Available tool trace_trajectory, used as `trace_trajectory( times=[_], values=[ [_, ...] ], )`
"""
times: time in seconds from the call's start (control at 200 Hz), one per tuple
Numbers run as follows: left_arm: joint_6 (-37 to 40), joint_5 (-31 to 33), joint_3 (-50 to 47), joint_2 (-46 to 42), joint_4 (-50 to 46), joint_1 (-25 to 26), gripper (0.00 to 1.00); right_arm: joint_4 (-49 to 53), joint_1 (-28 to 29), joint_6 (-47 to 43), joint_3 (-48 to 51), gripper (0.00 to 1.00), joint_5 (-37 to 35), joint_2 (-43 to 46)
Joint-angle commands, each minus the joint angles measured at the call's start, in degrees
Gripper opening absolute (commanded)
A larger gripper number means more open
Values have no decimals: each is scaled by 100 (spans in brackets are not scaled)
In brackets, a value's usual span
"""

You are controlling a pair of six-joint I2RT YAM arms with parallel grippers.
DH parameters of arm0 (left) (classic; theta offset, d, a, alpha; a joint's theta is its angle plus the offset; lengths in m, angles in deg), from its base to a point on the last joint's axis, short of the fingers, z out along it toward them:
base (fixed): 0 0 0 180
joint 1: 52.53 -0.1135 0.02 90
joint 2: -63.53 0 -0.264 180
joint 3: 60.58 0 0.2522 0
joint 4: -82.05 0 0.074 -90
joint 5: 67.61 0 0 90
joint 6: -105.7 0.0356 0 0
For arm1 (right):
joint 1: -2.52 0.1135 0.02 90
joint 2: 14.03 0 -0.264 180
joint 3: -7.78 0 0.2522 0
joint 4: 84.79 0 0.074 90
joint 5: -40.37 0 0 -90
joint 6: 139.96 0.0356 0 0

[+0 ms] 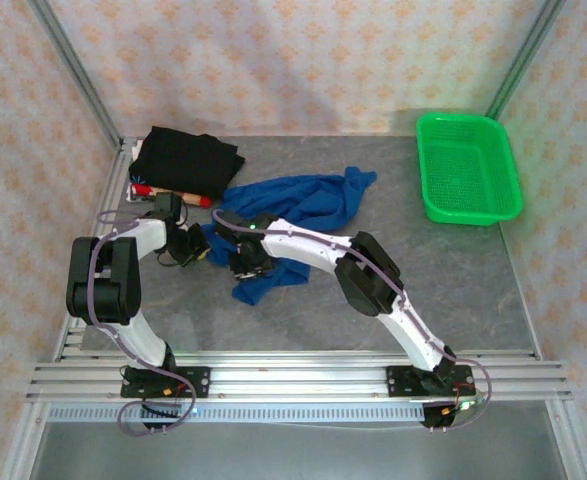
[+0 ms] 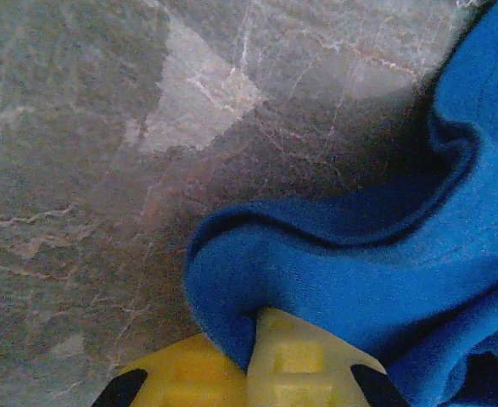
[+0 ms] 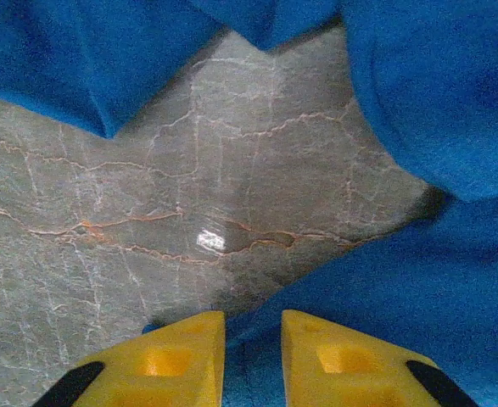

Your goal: Fold and stack the t-shirts

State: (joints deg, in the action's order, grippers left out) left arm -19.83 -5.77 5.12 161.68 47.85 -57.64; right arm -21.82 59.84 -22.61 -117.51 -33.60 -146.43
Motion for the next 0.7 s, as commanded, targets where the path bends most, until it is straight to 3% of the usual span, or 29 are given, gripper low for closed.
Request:
trace_trajectory(
  times=[0.0,0.13,0.275,0.285,0.34,0.395,0.585,0.695],
  values=[
    [176,351,-290,241,-390,-103,0,-5,78,34,261,20,-352,186],
    [177,329,-277,249,-383,-110,0,-173,77,36,479,0,-424,364],
    [187,325,-303,234,-372,-114,0,-156,77,89,542,0,-462,469],
    [193,332,-306,236,-372,-111,0,-175,73,92,541,2,-457,504],
    [188,305,-312,214,-375,-114,0,-236,83,75,553,31,-443,655],
    [195,287,-325,196,-366,-114,0,-254,103,32,553,44,-501,768],
    [195,206,-320,144,-339,-114,0,-61,151,-67,389,58,-520,770],
    [226,154,-308,180,-342,-114,0,177,271,-242,102,60,-582,559]
  ],
)
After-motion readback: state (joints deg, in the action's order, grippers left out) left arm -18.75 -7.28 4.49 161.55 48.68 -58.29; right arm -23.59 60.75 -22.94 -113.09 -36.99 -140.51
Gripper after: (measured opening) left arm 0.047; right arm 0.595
